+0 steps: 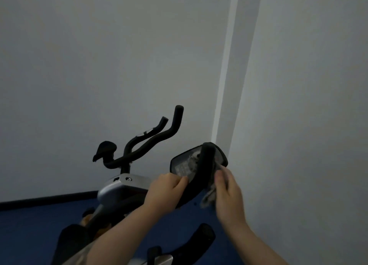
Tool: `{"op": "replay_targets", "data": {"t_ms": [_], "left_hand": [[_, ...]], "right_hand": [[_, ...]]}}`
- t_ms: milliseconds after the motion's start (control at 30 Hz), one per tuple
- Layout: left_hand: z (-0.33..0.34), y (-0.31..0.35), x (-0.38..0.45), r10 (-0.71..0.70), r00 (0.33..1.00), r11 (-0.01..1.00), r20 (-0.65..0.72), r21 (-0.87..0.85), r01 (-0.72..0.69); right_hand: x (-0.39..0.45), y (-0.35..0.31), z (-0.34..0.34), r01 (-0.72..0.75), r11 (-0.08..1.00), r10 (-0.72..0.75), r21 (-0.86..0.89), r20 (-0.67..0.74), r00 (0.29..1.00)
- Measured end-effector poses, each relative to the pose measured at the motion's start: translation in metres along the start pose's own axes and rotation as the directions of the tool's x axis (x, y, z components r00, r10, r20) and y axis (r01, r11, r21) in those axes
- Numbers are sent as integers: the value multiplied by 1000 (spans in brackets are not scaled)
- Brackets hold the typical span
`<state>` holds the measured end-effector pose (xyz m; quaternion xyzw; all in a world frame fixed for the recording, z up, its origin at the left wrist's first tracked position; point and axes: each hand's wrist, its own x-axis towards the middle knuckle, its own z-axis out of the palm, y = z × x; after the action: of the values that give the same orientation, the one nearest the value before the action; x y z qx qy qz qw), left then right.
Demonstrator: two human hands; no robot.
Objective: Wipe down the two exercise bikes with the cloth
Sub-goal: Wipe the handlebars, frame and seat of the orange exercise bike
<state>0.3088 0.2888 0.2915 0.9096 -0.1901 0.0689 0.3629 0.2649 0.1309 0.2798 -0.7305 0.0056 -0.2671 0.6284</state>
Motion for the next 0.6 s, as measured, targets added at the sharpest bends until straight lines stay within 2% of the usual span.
{"op": "replay_targets", "data": {"t_ms": [100, 167, 233, 333, 400, 467, 500, 533, 567, 600], "left_hand": [[-2, -3, 0, 6, 1000, 998, 27, 59, -7], [-6, -6, 0, -5, 994, 999, 110, 43, 1], [-12, -12, -4, 5, 981, 999, 195, 32, -11], [-19, -30, -12, -17, 974, 998, 225, 60, 4], [-29, -44, -16, 6, 954, 992, 300, 122, -45], [-40, -54, -21, 21, 935, 993, 354, 102, -61], [-44, -59, -24, 35, 930, 995, 366, 78, -68], [-48, -62, -26, 60, 926, 993, 373, 73, -93], [-49, -66, -29, 88, 925, 988, 371, 84, -127], [-48, -69, -31, 113, 927, 982, 359, 101, -159]], "right_hand": [[7, -23, -18, 37, 997, -47, -63, -172, 984], [8, -42, -22, 119, 985, -144, -123, -223, 964], [6, -57, -17, 212, 957, -252, -200, -202, 946], [3, -68, -4, 376, 867, -426, -327, -97, 899], [5, -72, 4, 526, 704, -584, -476, 32, 811], [11, -72, 5, 666, 409, -696, -624, 259, 670], [13, -71, 8, 715, 268, -698, -646, 381, 606], [15, -70, 10, 743, 171, -666, -647, 480, 571], [15, -68, 15, 750, 107, -605, -652, 556, 570], [14, -67, 22, 740, 60, -514, -669, 615, 598]]}}
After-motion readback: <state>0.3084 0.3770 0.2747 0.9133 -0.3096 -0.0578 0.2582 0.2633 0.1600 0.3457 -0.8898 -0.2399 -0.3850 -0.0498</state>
